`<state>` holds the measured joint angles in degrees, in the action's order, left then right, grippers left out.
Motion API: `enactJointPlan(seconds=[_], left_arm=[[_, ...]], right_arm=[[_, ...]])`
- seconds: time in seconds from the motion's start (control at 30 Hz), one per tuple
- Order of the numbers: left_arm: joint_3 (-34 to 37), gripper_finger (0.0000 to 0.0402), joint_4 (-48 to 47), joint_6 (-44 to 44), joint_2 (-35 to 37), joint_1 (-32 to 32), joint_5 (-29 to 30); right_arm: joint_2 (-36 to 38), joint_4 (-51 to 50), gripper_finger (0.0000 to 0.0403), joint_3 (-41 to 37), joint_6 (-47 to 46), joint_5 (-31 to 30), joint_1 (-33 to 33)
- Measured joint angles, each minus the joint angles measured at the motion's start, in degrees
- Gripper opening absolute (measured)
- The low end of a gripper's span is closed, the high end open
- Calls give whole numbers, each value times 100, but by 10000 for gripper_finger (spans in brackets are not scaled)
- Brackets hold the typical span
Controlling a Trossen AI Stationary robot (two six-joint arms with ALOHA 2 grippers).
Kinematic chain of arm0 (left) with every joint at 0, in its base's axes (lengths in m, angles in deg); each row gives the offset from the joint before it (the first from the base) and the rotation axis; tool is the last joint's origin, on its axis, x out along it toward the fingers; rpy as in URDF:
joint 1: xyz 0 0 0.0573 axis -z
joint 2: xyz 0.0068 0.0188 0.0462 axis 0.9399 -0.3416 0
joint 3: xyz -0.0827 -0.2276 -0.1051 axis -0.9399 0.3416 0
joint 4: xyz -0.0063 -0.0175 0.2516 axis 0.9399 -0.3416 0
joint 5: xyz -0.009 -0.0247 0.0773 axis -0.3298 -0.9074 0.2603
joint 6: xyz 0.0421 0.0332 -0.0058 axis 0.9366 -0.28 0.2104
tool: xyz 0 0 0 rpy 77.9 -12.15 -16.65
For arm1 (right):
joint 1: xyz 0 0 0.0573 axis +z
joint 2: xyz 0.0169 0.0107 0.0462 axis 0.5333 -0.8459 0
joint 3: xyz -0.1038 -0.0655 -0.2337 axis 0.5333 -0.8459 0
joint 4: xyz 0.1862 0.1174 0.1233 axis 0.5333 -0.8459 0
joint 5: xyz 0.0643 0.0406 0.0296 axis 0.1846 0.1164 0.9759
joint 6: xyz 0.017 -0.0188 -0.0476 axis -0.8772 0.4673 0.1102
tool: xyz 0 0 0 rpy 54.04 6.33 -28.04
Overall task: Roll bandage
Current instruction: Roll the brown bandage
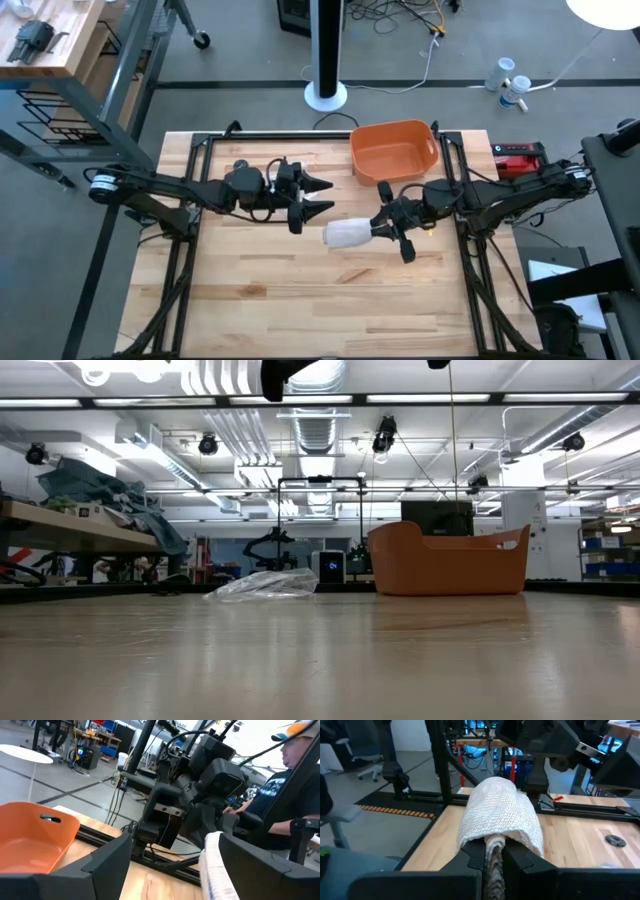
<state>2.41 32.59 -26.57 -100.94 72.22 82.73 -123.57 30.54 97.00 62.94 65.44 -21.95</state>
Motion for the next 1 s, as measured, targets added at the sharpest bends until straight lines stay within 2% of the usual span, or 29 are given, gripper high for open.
enactJointPlan(seconds=[0.23, 0.3, 0.43, 0.53, 0.63, 0.73, 0.83, 0.9, 1.0], left_arm=[[0, 291, -392, 324, 192, 5, -46], [2, 285, -658, 554, 351, 24, -395], [0, 272, -1048, 1242, 645, 191, -1563], [0, 261, -1384, 1823, 776, 449, -1777], [0, 253, -1520, 2130, 818, 615, -1392], [1, 251, -1522, 2208, 820, 656, -643], [0, 254, -1670, 2162, 822, 655, 43], [0, 258, -1950, 2132, 822, 654, 190], [0, 262, -2374, 2231, 822, 655, 201]], right_arm=[[321, 467, 19, 0, -164, 124, 32], [509, 470, 19, 0, -67, 135, 72], [927, 572, 19, -132, 96, 70, 114], [1198, 626, 19, -299, 182, -356, 114], [1323, 898, 19, -597, 27, -693, 109], [1304, 1284, 19, -950, -311, -932, 109], [1194, 1475, 19, -1201, -531, -1485, 109], [1051, 1453, 19, -1311, -499, -1786, 107], [809, 1417, 19, -1405, -420, -1924, 112]])
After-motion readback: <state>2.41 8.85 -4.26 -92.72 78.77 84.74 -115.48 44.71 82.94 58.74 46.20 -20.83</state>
